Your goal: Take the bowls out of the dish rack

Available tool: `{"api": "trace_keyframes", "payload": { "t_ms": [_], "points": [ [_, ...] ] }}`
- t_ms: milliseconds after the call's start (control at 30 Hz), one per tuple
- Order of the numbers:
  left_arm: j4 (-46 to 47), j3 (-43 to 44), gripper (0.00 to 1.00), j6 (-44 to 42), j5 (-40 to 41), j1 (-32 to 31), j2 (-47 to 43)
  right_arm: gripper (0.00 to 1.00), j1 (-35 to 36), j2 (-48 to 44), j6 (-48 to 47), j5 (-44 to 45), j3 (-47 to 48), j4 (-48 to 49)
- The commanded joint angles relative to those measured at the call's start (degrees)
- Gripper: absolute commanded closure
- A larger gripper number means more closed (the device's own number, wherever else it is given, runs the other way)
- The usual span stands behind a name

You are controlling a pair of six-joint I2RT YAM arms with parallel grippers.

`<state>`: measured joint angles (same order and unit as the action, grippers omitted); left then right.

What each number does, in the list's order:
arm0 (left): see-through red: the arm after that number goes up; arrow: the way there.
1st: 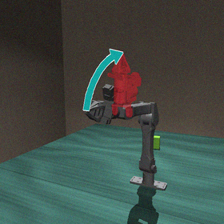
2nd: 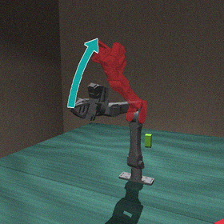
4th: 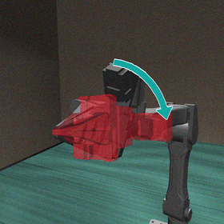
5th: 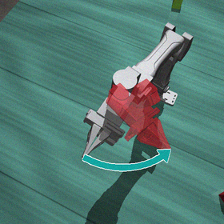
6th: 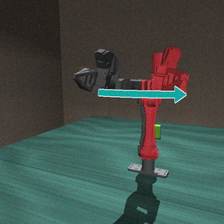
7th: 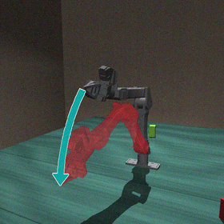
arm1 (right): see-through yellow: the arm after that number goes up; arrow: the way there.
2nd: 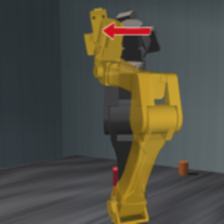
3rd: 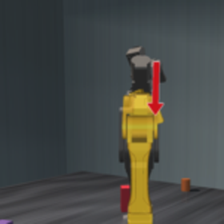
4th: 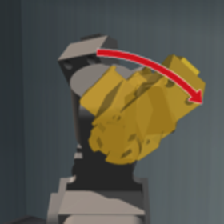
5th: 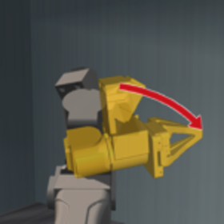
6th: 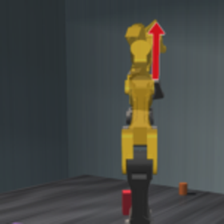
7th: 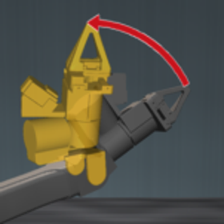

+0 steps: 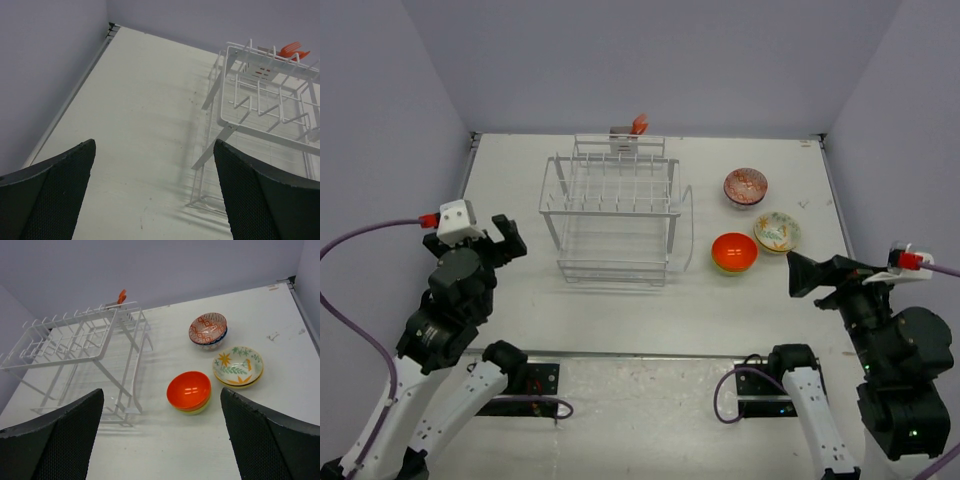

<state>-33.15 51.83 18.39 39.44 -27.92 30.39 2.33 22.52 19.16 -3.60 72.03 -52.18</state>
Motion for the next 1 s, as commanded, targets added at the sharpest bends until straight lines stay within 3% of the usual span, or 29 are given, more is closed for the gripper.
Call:
{"api": "trace_keyframes", "payload": {
  "t_ms": [0,333,967],
  "points": [
    [-1.5,-2.8,0.00,1.2,3.4,0.3,-4.5,0.01,1.5,-2.9,-3.3,3.5,0.0,-4.7],
    [4.1,-9.5,0.00,0.9,2.5,0.4,-5.7,0.01,3.0,-12.2,-5.1,4.4,-13.5,3.7],
    [5.4,-13.6,0.00,1.6,1.0,0.4,-8.9,0.01,3.8,-9.8,-4.9,7.7,-19.6,10.3]
  ]
}}
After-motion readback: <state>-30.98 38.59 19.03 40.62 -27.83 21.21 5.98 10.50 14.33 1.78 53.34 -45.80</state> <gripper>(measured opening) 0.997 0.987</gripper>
